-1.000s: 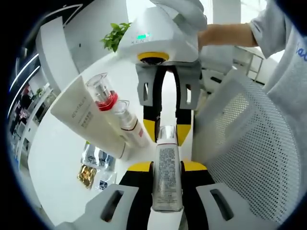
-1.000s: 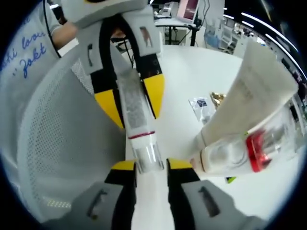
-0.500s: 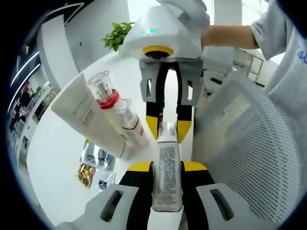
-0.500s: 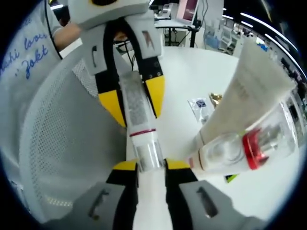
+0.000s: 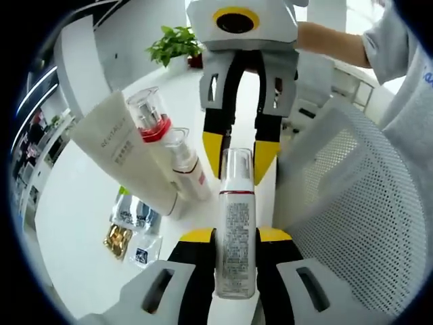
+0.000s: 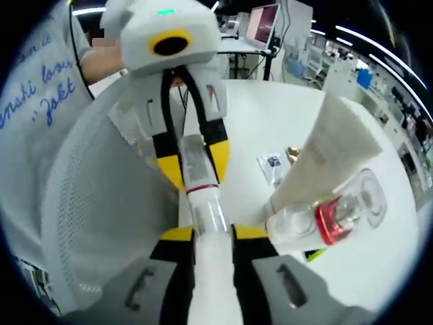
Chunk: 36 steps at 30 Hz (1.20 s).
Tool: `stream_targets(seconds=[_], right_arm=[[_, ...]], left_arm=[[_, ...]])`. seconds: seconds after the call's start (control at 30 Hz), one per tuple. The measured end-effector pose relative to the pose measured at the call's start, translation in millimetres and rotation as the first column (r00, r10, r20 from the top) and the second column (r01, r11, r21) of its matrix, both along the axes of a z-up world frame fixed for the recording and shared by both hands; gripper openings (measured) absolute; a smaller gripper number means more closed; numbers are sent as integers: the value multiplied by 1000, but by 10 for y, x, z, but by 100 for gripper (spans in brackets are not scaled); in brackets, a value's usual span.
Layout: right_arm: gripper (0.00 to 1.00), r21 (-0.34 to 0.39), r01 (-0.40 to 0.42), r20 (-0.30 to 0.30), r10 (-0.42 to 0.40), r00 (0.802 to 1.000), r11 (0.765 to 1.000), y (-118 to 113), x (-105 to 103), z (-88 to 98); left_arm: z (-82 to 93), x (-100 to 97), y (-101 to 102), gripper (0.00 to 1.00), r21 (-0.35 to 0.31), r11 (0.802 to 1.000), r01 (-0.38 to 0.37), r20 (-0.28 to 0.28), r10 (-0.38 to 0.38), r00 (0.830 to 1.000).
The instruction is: Arrange the skincare products in the storage area until every visible bottle or jar stands upright without overlapping.
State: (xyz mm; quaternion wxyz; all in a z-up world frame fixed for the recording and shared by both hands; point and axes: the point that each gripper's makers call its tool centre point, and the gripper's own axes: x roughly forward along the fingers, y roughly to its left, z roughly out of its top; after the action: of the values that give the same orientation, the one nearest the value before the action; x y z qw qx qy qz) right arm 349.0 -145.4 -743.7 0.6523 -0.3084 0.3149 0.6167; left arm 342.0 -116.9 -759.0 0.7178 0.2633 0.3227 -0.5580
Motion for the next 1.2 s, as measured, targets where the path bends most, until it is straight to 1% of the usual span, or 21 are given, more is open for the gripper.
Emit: stream_targets(seconds=[0.13, 0.37, 0.67, 0.8, 1.0, 1.07, 1.2], right_arm=[[20, 26, -2, 4, 1, 1000, 1000, 44, -3, 92], [20, 71, -5, 5, 4, 1000, 997, 113, 3, 232], [20, 161, 1, -31, 4, 1000, 987, 250, -24, 416], [19, 168, -8, -27, 13, 1000, 986, 296, -37, 455], [19, 170, -1, -24, 5, 1000, 986, 351, -25, 503], [18, 170, -1, -24, 5, 1000, 985, 358, -17, 513], [18, 144, -4, -12, 6, 1000, 990, 363, 14, 490]], left_arm=[[-26, 3, 9, 18, 6, 1000, -2, -1, 2, 1000], [-49, 27, 5, 18, -3, 1000, -2, -5, 2, 1000], [-115, 49, -32, 18, 11, 1000, 15, 3, -15, 1000], [-124, 56, -58, 18, 8, 1000, 17, 5, -17, 1000], [-128, 78, -117, 18, -20, 1000, 13, 2, -13, 1000], [-122, 73, -137, 18, -35, 999, 10, -14, -11, 1000], [-144, 104, -155, 19, -38, 999, 5, -8, -5, 1000]])
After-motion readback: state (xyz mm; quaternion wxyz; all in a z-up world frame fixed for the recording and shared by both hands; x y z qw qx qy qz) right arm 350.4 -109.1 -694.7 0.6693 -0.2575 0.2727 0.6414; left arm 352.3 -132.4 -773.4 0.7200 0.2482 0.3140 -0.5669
